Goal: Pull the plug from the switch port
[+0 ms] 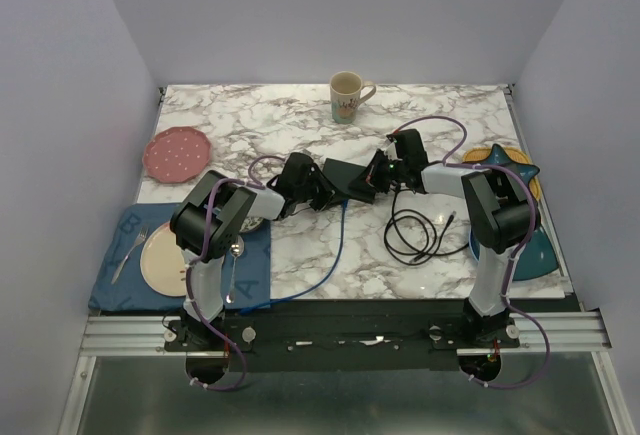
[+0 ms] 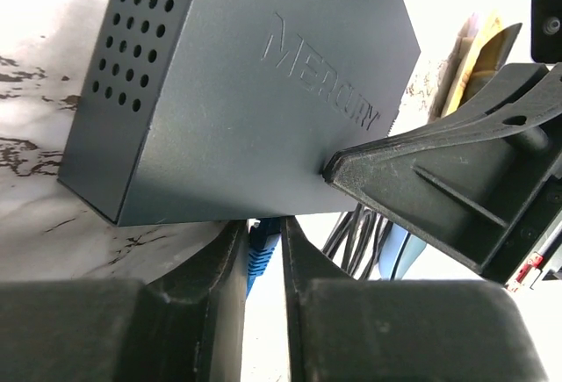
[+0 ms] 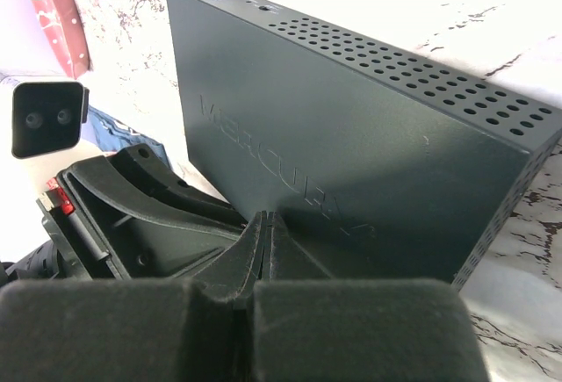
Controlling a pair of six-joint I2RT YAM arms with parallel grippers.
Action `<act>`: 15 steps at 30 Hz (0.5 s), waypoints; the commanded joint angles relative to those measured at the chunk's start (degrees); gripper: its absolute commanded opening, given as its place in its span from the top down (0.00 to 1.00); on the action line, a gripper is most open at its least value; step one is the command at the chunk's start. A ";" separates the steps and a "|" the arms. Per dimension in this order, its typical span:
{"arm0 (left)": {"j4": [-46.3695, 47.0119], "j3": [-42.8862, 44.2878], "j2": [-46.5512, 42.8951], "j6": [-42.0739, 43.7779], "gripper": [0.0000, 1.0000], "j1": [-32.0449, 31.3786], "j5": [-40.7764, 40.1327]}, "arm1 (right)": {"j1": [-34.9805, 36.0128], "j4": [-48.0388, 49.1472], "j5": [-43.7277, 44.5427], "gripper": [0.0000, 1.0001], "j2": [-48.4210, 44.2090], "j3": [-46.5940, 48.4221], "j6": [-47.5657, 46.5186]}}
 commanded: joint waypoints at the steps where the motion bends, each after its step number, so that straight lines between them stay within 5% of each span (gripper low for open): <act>1: -2.20 -1.13 2.76 0.56 0.82 -0.16 -1.45 | 0.41 -3.08 3.30 0.99 2.27 -1.86 -1.60; 7: 2.46 -2.54 3.90 -0.14 1.00 -0.16 0.57 | 0.41 -3.08 3.48 0.99 2.27 -1.95 -1.68; 15: 8.87 -5.09 5.22 -1.81 1.00 0.11 2.33 | 0.41 -3.08 4.18 0.99 0.96 -2.74 -2.04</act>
